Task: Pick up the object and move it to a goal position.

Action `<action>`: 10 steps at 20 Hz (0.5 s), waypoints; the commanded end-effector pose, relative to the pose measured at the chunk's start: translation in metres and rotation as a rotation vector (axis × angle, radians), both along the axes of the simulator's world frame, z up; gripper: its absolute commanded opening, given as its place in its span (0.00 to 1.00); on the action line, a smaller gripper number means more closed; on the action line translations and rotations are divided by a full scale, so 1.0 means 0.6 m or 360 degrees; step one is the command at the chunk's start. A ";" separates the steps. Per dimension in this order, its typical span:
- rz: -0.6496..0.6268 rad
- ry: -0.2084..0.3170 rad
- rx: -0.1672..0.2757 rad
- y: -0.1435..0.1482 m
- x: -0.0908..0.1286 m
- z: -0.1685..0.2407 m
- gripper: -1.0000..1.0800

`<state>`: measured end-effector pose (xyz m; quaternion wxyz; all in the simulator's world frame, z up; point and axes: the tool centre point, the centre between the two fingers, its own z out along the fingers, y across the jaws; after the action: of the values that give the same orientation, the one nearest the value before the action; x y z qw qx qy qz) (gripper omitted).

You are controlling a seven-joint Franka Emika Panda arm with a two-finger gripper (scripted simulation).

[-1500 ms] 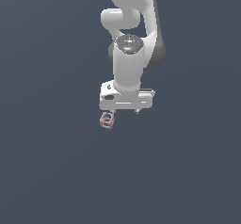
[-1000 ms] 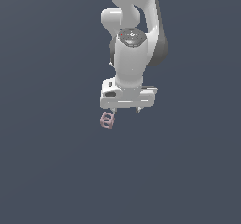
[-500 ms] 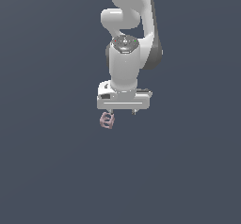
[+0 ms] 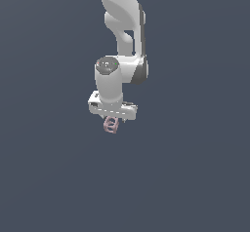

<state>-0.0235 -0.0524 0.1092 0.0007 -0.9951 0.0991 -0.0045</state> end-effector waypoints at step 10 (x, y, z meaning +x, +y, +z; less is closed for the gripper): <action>-0.0099 0.0015 0.0000 -0.029 -0.020 -0.036 0.96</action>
<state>-0.0356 -0.0700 0.0897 -0.0001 -0.9915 0.1301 0.0000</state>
